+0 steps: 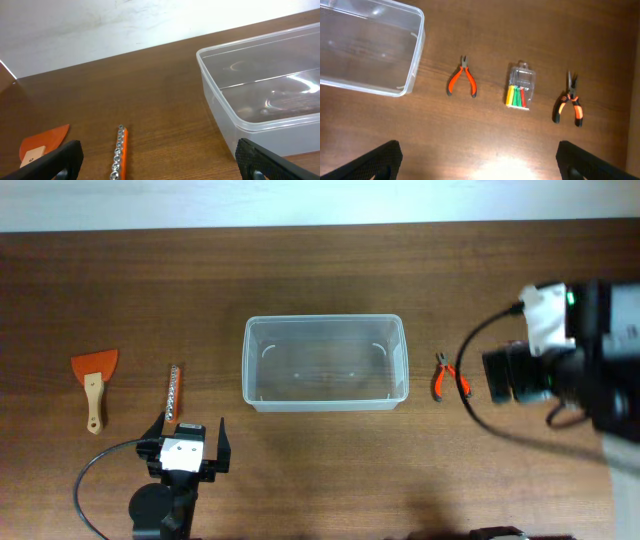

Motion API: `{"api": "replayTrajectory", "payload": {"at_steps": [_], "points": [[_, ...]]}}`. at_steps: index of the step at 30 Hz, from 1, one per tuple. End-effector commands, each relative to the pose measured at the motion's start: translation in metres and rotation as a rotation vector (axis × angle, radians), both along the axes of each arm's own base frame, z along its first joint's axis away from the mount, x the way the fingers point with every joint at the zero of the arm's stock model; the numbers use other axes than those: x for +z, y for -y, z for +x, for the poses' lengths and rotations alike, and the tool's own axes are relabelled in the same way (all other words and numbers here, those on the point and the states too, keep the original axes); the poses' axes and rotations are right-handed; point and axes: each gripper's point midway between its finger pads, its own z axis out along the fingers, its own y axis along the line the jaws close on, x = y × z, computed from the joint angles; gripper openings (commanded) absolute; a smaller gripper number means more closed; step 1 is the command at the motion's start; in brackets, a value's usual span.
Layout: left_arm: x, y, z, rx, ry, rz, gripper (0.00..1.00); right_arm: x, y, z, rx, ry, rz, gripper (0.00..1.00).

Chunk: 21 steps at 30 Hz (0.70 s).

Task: Pack container
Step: 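Move the right gripper toward the black-orange needle-nose pliers at far right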

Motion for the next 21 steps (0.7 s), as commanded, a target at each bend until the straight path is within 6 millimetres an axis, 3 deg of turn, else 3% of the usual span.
{"api": "replayTrajectory", "payload": {"at_steps": [1,3,6,7,11,15,21], "points": [[-0.001,0.001,0.000,-0.004,0.002,-0.007,0.99,-0.009,-0.003,0.018,0.098,-0.071,0.043,0.99],[-0.001,0.001,0.000,-0.004,0.003,-0.007,0.99,-0.019,-0.004,0.025,0.159,-0.115,0.093,0.99],[-0.001,0.001,0.000,-0.004,0.003,-0.007,0.99,-0.039,0.018,0.036,0.144,-0.176,0.187,0.99],[-0.001,0.001,0.000,-0.004,0.003,-0.007,0.99,-0.050,0.040,0.038,0.078,-0.214,0.203,0.99],[-0.001,0.001,0.000,-0.004,0.003,-0.007,0.99,-0.069,0.070,0.036,-0.021,-0.283,0.243,0.99],[-0.001,0.001,0.000,-0.004,0.003,-0.007,0.99,-0.083,0.084,0.039,-0.063,-0.322,0.265,0.99],[-0.001,0.001,0.000,-0.004,0.003,-0.007,0.99,-0.094,0.090,0.049,-0.069,-0.334,0.275,0.99]]}}
